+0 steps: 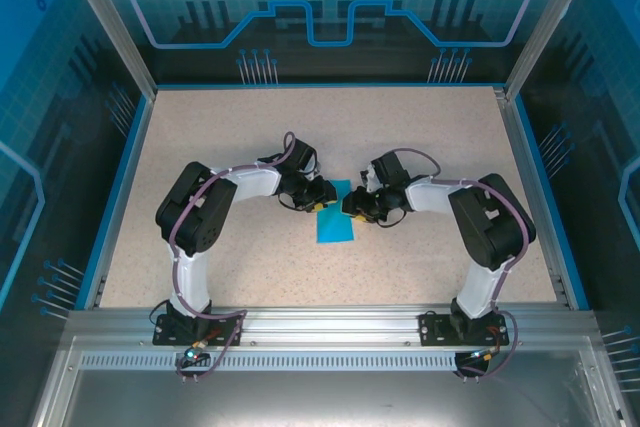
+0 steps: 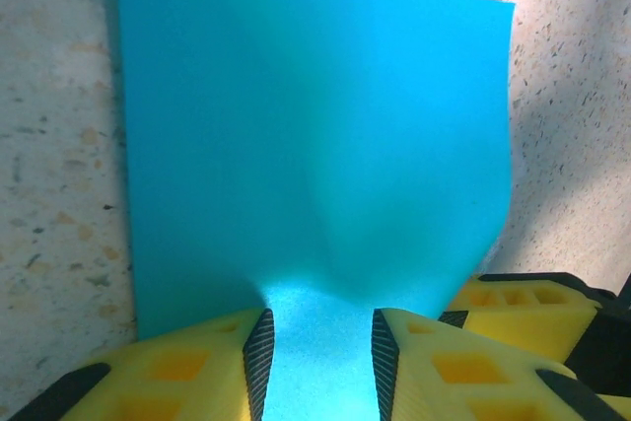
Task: Fold a paper plane with a square sheet of paper (pick it up from the middle)
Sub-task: Third fold the triangle at the center of the table.
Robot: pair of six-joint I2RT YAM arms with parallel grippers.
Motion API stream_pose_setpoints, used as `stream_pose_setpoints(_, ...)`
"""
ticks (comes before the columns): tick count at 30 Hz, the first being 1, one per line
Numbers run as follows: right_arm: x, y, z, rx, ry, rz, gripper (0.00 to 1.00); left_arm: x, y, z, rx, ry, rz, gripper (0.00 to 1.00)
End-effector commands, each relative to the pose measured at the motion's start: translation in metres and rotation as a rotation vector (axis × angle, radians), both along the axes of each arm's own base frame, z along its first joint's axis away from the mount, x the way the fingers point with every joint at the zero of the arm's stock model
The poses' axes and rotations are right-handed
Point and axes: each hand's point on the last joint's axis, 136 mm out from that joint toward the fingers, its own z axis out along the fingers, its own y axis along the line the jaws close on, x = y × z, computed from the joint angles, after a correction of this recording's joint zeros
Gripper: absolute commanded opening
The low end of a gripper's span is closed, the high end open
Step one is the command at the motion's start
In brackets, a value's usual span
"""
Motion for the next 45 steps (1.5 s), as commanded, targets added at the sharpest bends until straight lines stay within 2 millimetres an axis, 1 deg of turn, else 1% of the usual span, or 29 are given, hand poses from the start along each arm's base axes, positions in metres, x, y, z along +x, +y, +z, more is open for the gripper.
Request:
stream_pose_setpoints(1,0.01,-0.018,0.013,-0.084,-0.055,-0.012,0.39,-0.016,0.005,-0.015,0.049,0.05,-0.014,0.36)
stream_pose_setpoints(4,0.018,-0.018,0.016,-0.086,-0.077,-0.003,0.4,-0.016,0.005,-0.016,0.051,0.05,-0.014,0.36)
stream_pose_setpoints(12,0.027,-0.012,0.0,-0.093,-0.036,0.008,0.4,-0.015,0.004,-0.014,0.042,0.048,-0.014,0.36)
stream_pose_setpoints(14,0.024,-0.01,-0.005,-0.092,-0.021,0.015,0.4,-0.015,0.004,-0.013,0.043,0.049,-0.016,0.36)
stream_pose_setpoints(17,0.017,-0.014,-0.015,-0.136,-0.004,0.01,0.4,-0.015,0.004,-0.012,0.042,0.045,-0.016,0.36)
stream_pose_setpoints(20,0.009,-0.013,-0.019,-0.16,0.009,0.033,0.4,-0.015,0.004,-0.013,0.043,0.047,-0.015,0.36)
stream_pose_setpoints(24,-0.004,0.005,-0.012,-0.086,0.009,0.086,0.39,-0.016,0.004,-0.012,0.042,0.046,-0.016,0.36)
stream_pose_setpoints(25,-0.005,0.008,-0.01,-0.072,0.008,0.082,0.38,-0.016,0.004,-0.012,0.042,0.047,-0.015,0.36)
stream_pose_setpoints(28,-0.008,0.007,-0.007,-0.048,0.019,0.054,0.38,-0.016,0.004,-0.011,0.04,0.044,-0.014,0.36)
stream_pose_setpoints(34,-0.011,0.009,0.006,0.003,0.008,0.029,0.38,-0.016,0.004,-0.011,0.041,0.045,-0.011,0.36)
stream_pose_setpoints(38,-0.013,0.005,0.009,-0.008,0.002,0.018,0.38,-0.017,0.004,-0.012,0.038,0.046,-0.013,0.36)
stream_pose_setpoints(39,-0.019,0.004,0.006,0.0,0.015,0.022,0.38,-0.016,0.004,-0.011,0.037,0.045,-0.012,0.36)
stream_pose_setpoints(45,-0.028,0.012,0.01,0.091,0.023,0.023,0.36,-0.017,0.004,-0.011,0.036,0.043,-0.013,0.36)
